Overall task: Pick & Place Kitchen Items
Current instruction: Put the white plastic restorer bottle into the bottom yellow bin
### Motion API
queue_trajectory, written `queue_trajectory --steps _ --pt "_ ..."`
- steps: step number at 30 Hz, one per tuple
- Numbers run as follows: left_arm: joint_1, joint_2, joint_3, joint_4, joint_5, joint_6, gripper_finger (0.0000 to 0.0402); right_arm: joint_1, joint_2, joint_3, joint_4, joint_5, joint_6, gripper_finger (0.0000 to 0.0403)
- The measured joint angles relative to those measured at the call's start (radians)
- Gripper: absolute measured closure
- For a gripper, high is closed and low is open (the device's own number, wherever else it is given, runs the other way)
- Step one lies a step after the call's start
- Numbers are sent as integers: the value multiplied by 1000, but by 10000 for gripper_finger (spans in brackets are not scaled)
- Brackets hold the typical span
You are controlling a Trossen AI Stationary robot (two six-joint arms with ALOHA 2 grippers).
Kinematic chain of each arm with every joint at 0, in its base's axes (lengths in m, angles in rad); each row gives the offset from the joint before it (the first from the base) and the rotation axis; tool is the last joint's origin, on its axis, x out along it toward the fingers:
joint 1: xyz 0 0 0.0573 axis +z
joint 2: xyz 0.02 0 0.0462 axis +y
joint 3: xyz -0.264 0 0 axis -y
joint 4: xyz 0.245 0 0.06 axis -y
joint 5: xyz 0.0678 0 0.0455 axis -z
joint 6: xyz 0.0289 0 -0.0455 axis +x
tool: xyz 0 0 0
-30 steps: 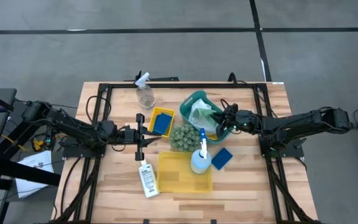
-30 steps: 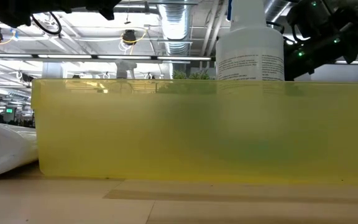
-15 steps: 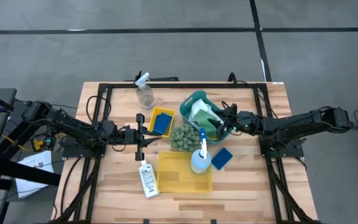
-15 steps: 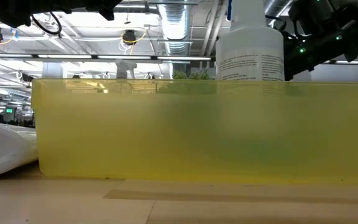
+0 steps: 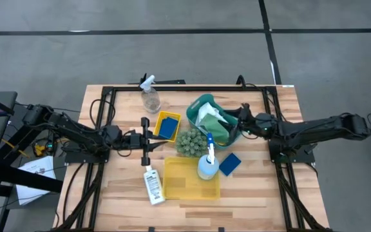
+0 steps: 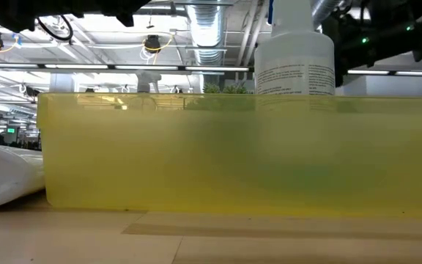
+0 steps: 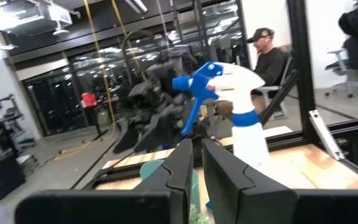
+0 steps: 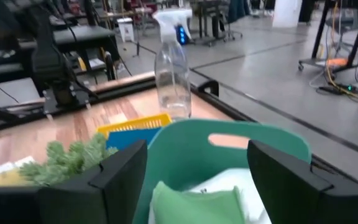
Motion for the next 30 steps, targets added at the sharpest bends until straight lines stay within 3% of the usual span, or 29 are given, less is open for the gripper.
queue_trajectory --steps 9,13,19,24,30 --pt "0 0 1 -86 -118 -12 355 35 -148 0 -110 1 -17 135" --pt "0 0 1 -161 -123 -32 319 56 -168 0 -137 2 -19 135" --pt "0 0 1 -117 -215 -19 256 60 -171 0 -149 3 -48 135" --pt "44 -4 1 -71 -251 105 226 35 -171 0 -127 25 -144 135" --pt "155 -19 1 58 -280 308 220 -22 -181 0 -50 61 -348 135"
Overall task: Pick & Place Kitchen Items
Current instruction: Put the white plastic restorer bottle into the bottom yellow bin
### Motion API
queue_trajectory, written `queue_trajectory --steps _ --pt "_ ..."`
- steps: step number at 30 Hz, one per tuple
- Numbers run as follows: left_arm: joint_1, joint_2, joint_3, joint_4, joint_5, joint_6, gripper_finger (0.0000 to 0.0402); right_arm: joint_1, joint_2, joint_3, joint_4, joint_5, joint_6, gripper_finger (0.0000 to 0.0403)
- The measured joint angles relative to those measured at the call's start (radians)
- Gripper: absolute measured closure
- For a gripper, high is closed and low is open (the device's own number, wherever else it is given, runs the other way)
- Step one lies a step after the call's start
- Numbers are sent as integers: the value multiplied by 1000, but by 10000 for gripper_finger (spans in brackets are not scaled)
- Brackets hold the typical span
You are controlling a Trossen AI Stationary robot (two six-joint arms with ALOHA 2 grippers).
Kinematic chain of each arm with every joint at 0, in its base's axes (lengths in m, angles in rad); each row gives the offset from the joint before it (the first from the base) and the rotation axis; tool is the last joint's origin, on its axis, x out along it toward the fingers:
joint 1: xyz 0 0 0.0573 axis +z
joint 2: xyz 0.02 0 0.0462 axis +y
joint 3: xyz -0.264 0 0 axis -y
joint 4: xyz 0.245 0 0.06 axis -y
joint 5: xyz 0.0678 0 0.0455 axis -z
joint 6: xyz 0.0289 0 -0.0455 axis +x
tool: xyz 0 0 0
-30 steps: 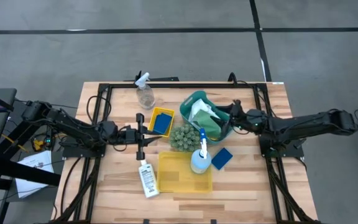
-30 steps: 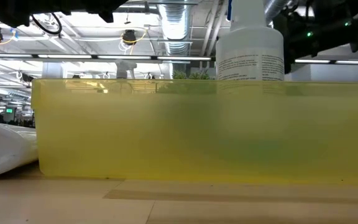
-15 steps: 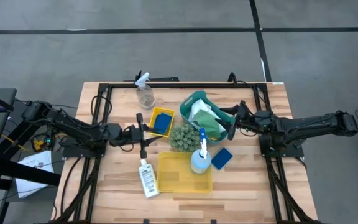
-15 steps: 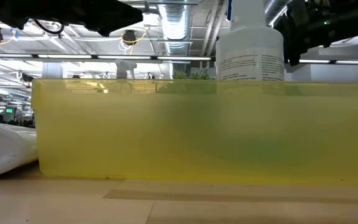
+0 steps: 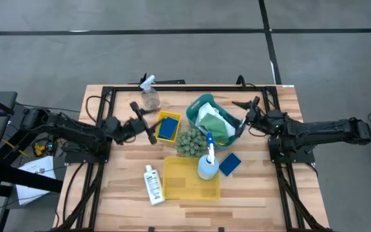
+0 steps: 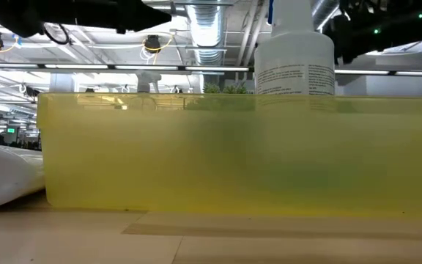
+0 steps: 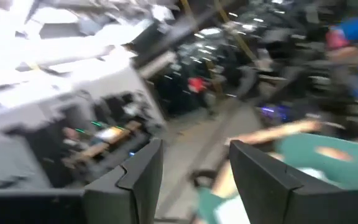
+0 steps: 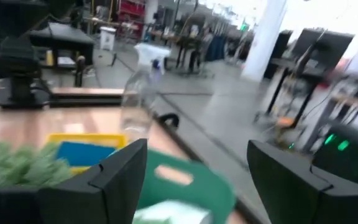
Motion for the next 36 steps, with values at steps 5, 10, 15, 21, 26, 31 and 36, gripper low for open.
queue_trajectory --steps 5,10,15,21,26,31,36 --pt "100 -47 0 45 -2 58 226 -33 -41 0 67 13 -77 135" --pt "172 -99 0 40 -20 -29 224 -53 -90 14 132 22 -37 135" --pt "162 -154 0 -74 0 -164 222 -55 -118 38 88 -11 -55 135" --pt "49 -111 -1 -293 362 -314 233 64 -104 36 21 -269 14 135" --pt "-119 -89 -1 -149 303 -303 241 214 -102 41 148 -162 83 135" --pt "-232 -124 0 -15 248 -299 239 335 -144 64 138 -139 139 135" --pt "-310 -145 0 -13 247 -251 238 482 -144 63 143 -96 89 135"
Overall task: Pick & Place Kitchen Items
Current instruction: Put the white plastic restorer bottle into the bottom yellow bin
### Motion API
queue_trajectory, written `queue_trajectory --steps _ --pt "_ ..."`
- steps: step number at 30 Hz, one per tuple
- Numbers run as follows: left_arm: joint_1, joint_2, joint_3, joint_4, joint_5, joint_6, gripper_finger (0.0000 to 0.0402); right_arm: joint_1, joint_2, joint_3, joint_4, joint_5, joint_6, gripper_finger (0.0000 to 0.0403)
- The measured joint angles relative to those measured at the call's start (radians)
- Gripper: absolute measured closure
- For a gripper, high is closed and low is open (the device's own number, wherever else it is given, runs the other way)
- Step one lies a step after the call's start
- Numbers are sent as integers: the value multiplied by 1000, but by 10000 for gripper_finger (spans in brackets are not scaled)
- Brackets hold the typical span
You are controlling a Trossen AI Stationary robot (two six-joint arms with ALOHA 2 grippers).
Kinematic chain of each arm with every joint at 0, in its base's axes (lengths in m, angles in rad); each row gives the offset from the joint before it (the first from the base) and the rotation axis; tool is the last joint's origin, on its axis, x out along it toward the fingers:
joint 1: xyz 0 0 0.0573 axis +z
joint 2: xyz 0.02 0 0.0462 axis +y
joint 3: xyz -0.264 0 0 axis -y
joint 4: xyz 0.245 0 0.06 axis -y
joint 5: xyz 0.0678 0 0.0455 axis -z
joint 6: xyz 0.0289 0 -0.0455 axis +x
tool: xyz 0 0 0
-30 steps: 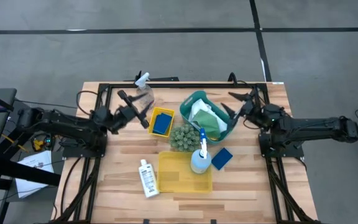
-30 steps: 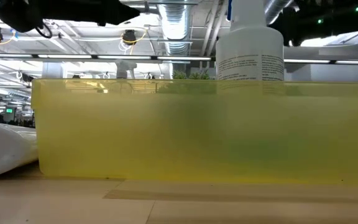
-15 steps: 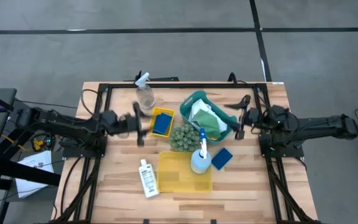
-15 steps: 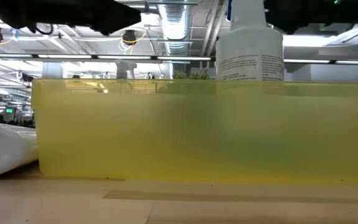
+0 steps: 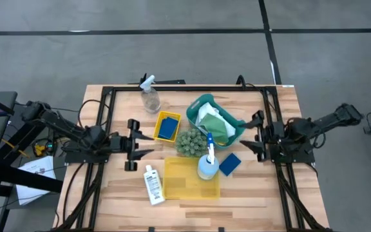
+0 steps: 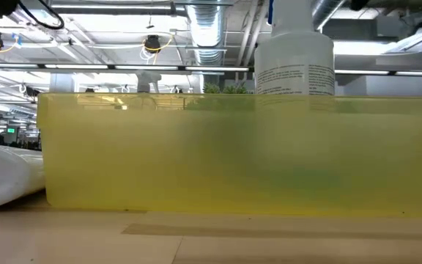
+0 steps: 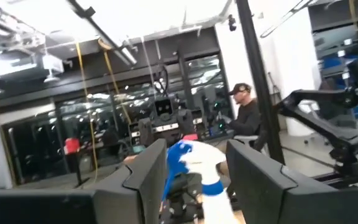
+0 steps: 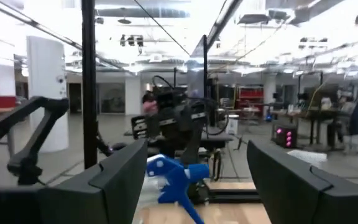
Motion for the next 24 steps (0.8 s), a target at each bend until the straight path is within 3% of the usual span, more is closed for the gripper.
queue_trajectory --steps 7,14,21,24 --pt "-59 0 0 6 -11 78 234 155 -2 0 81 124 -208 135" --pt "-77 6 0 4 -76 126 233 243 -2 0 85 288 -258 135" --pt "-98 6 0 -88 -209 126 233 302 7 0 47 306 -265 135" --pt "-94 7 0 -145 -258 133 234 321 13 0 31 362 -300 135"
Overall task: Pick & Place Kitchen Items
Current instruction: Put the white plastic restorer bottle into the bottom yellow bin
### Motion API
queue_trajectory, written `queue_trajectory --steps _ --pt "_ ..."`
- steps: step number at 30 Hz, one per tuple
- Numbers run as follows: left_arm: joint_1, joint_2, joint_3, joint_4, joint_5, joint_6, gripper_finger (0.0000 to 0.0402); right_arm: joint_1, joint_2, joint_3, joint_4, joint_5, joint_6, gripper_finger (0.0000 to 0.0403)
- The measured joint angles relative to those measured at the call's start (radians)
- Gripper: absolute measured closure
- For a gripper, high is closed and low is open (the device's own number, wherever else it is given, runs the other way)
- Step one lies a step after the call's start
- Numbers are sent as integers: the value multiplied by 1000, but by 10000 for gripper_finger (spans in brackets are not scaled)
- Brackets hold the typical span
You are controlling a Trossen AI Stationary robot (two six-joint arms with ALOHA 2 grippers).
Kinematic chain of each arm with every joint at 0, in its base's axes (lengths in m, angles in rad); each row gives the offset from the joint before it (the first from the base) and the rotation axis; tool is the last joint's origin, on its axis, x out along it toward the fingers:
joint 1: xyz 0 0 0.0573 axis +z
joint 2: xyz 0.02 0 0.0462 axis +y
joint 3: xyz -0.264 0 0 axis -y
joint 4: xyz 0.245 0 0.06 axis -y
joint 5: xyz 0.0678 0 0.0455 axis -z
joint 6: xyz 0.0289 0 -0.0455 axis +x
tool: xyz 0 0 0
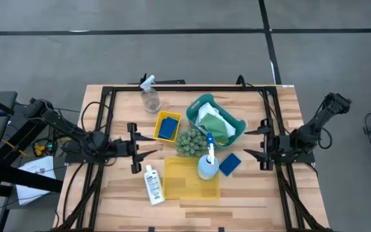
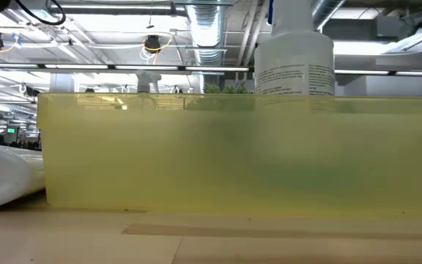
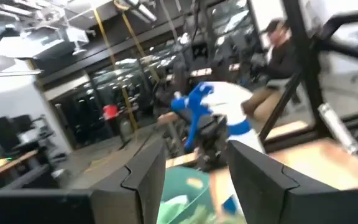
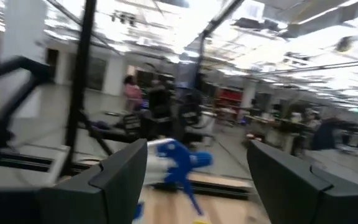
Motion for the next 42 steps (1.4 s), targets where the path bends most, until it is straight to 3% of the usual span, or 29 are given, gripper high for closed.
queue_trajectory --steps 6,15,21,31,37,42 --pt "31 -20 0 25 -103 78 234 -6 -3 0 92 69 -203 135" --pt "107 -76 66 26 -96 187 234 -67 -21 27 146 68 -304 135" --pt "237 -75 80 -3 -67 204 234 -96 -70 39 133 56 -321 135" --pt "428 -75 80 -185 -34 25 234 -122 -81 48 -21 39 -279 135" --pt "411 -75 85 -252 90 -93 233 -119 -80 101 -174 39 -196 135" --pt "339 -76 150 -488 -23 -206 209 -119 -80 108 -197 40 -144 135"
